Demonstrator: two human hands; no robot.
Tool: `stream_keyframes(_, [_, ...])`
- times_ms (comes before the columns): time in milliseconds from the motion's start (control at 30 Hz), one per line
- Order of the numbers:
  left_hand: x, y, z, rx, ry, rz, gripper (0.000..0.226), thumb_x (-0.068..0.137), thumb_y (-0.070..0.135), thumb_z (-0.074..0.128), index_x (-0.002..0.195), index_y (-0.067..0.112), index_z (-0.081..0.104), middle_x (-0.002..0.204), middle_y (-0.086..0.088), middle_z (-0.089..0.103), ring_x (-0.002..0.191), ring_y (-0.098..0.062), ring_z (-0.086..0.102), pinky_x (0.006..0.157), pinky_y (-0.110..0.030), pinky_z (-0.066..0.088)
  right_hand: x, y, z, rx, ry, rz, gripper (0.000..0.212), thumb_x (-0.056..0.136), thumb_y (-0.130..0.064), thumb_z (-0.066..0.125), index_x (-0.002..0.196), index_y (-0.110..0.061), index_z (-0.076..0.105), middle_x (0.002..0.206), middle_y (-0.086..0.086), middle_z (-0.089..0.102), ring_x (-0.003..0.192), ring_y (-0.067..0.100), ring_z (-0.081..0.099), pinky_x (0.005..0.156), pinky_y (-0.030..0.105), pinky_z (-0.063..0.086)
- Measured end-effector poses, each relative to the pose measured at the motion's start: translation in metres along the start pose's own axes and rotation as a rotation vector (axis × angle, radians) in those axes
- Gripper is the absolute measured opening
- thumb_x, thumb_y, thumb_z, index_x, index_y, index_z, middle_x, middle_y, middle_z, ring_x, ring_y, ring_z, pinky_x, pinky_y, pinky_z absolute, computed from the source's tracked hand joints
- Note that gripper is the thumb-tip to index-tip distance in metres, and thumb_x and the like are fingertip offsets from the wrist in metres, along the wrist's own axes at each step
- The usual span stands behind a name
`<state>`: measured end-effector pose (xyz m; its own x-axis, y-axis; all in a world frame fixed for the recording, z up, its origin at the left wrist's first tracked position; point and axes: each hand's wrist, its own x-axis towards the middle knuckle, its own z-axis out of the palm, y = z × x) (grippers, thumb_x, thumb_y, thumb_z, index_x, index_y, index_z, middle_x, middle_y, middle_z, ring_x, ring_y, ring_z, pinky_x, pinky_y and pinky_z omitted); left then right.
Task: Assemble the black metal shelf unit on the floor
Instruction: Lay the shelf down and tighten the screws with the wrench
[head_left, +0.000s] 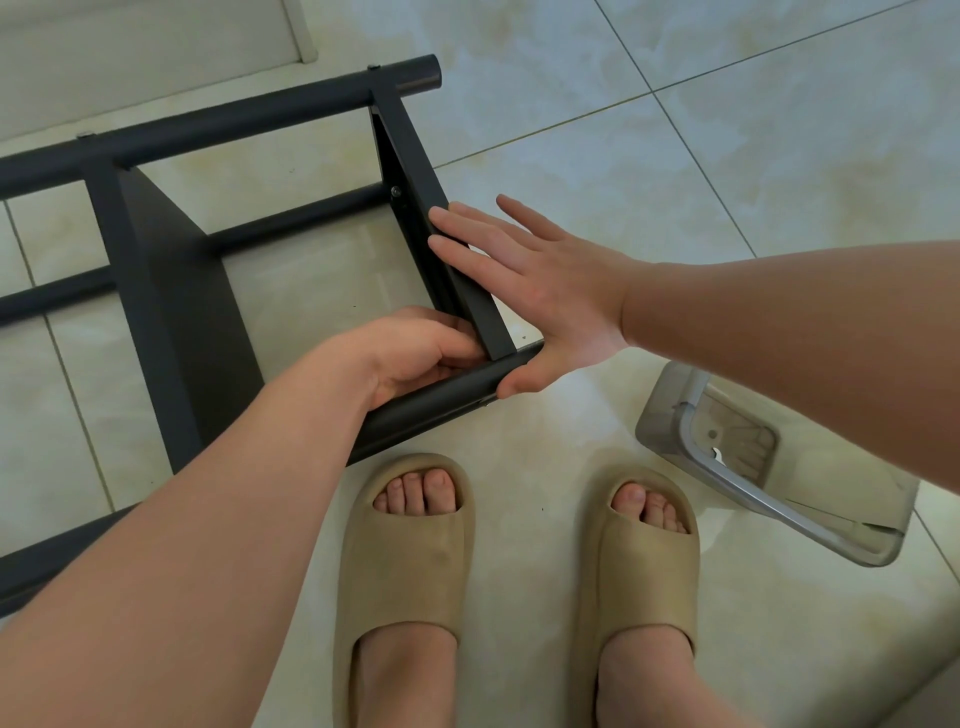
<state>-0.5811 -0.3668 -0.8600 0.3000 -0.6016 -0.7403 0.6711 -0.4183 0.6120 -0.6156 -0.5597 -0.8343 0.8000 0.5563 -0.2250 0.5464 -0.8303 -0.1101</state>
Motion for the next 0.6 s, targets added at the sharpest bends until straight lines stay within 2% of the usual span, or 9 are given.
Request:
stream_keyframes(133, [0.0014, -0.0002, -0.0016, -0.004, -0.009, 0.007, 0.017, 0.089, -0.01, 0.053, 0.089, 0.001, 0.066, 0.085, -0.021, 0.069, 0.071, -0.026, 0.071, 0.067, -0.033, 0.061, 0.0, -0.0003, -0.0006, 0.007, -0.003, 0.0, 0.13, 0.071, -0.089, 0.043, 0.161, -0.006, -0.001, 0.169, 0.015, -0.004, 0.157, 0.028, -0.005, 0.125, 0.053, -0.004])
stream_keyframes(267, [0.0019, -0.0004, -0.0021, -0.012, -0.023, 0.01, 0.018, 0.089, -0.011, 0.052, 0.092, 0.0, 0.066, 0.088, -0.021, 0.069, 0.072, -0.025, 0.072, 0.07, -0.033, 0.062, -0.0002, -0.0009, -0.0015, 0.01, -0.012, 0.003, 0.13, 0.071, -0.089, 0.042, 0.161, -0.006, -0.001, 0.169, 0.015, -0.005, 0.157, 0.028, -0.006, 0.125, 0.052, -0.004])
stream_keyframes(433, [0.0006, -0.0019, -0.0031, -0.012, -0.085, -0.062, 0.017, 0.093, 0.003, 0.055, 0.094, 0.004, 0.072, 0.097, -0.021, 0.071, 0.079, -0.026, 0.07, 0.077, -0.036, 0.058, -0.0004, -0.0012, -0.0016, 0.011, -0.013, 0.004, 0.13, 0.071, -0.088, 0.043, 0.161, -0.007, -0.002, 0.169, 0.015, -0.006, 0.157, 0.028, -0.006, 0.125, 0.052, -0.004])
stream_keyframes(600, [0.0014, -0.0016, -0.0016, 0.016, -0.033, 0.008, 0.019, 0.091, -0.009, 0.051, 0.092, -0.001, 0.067, 0.091, -0.023, 0.068, 0.074, -0.027, 0.07, 0.07, -0.034, 0.06, 0.0002, -0.0011, -0.001, 0.017, -0.011, 0.004, 0.13, 0.071, -0.088, 0.044, 0.161, -0.007, -0.002, 0.169, 0.015, -0.006, 0.157, 0.027, -0.007, 0.126, 0.052, -0.004])
